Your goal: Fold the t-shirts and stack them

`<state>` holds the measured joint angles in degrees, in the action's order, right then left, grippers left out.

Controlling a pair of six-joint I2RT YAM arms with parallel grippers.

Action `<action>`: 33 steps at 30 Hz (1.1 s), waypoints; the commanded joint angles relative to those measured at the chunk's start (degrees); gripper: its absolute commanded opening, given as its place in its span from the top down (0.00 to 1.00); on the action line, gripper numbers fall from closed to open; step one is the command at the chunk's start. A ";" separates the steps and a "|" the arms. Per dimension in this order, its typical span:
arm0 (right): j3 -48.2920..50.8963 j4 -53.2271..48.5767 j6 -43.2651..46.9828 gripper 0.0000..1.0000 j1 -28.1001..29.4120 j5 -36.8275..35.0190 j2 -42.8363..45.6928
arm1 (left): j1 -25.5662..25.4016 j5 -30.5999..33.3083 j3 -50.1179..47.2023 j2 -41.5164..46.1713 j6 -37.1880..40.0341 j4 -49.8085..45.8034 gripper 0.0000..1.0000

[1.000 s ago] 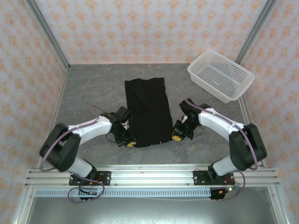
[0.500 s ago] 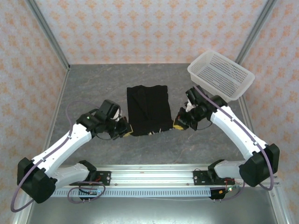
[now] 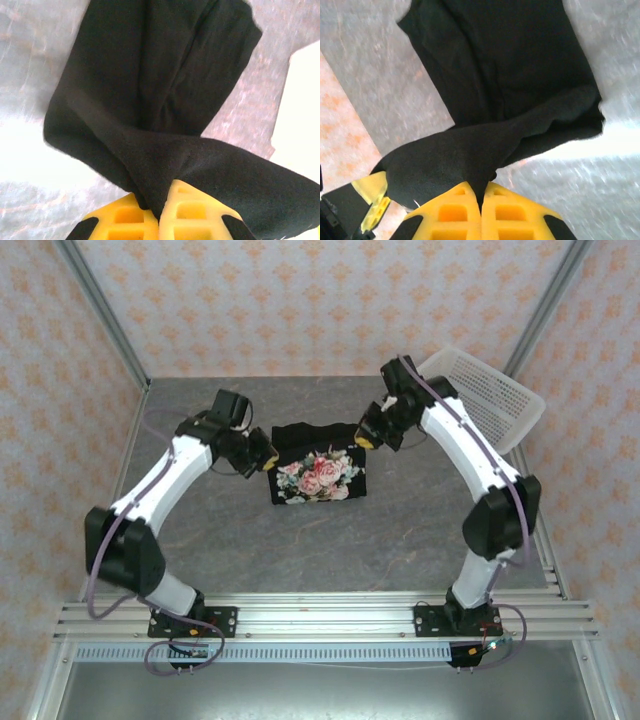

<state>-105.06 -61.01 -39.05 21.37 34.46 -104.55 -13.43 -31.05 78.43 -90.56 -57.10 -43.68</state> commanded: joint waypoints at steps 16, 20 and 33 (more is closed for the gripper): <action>-39.15 1.54 -0.09 0.49 -5.64 -5.75 -35.06 | 6.11 3.77 29.27 -27.70 1.05 7.86 0.30; -12.49 14.83 -0.68 0.49 -5.62 -6.74 -17.89 | 3.14 4.67 12.81 -13.98 -1.89 9.75 0.38; 54.49 51.31 -8.90 0.40 -5.41 -1.05 31.27 | -20.66 21.08 -26.95 2.78 -37.69 42.75 0.28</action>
<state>-57.34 -19.79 -44.49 15.97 31.11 -76.51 -31.42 -18.17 52.95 -85.30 -82.70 -15.07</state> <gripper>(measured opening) 0.595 0.712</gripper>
